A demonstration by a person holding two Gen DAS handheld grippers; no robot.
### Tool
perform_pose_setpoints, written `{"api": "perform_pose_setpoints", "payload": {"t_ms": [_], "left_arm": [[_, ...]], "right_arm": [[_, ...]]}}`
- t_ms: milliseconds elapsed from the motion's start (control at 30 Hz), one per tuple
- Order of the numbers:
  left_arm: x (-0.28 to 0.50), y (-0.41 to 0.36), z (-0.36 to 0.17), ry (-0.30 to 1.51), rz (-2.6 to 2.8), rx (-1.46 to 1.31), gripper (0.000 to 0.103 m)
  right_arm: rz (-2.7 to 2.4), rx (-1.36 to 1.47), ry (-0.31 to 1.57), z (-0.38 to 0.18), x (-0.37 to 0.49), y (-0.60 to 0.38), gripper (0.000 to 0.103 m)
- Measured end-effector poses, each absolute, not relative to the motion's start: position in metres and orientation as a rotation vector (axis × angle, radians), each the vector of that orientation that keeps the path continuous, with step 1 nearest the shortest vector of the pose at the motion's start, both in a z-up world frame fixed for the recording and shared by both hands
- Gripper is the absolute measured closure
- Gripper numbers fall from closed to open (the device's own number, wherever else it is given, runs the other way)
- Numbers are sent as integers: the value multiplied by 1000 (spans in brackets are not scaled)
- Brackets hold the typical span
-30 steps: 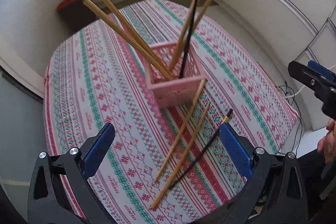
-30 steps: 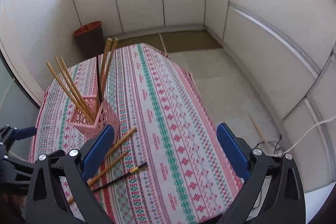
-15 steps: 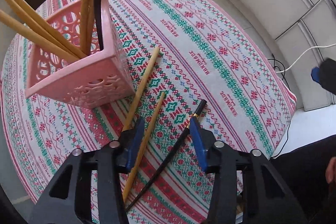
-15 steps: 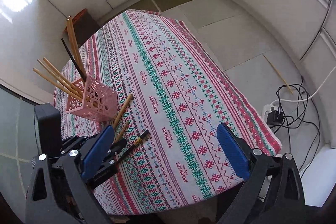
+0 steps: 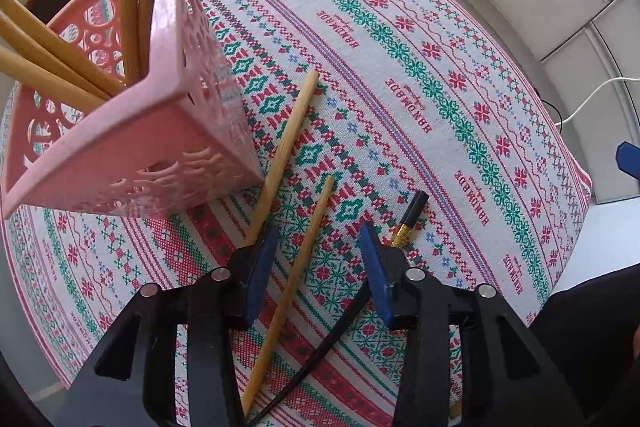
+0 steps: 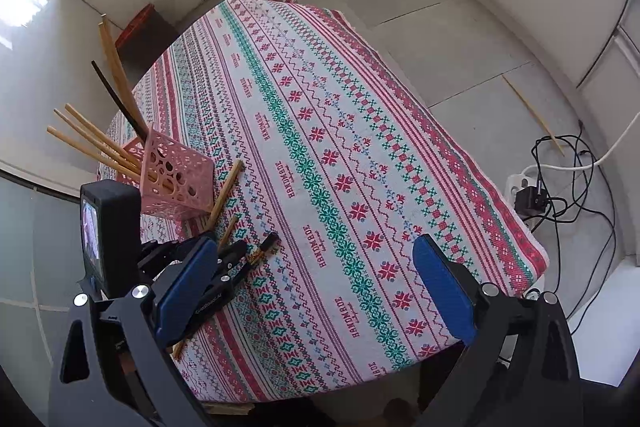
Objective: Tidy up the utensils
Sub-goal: 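Grasp a bamboo stick with the left gripper while the right gripper grasps the black-tipped stick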
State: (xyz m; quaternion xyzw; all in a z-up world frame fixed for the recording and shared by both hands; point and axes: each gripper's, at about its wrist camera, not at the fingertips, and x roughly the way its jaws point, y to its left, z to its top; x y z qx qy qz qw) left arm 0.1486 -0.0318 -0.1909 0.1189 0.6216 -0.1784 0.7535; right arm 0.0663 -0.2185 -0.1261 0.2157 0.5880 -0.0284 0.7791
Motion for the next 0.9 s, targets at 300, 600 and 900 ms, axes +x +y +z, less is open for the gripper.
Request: {"api": "perform_pose_setpoints", "payload": {"t_ms": [300,600,900], "left_arm": [[110,-20,-149,1168,-424,282,96],[47,31,-53,926,-413,141,96],[29,59,-29,851,-397,90,96]], "right_arm": [[-149,523,1352,-165,79,-204,8],[-114,429,1406,-184,96,-137,24],[-174,446,1449,-213,102,-101,86]]}}
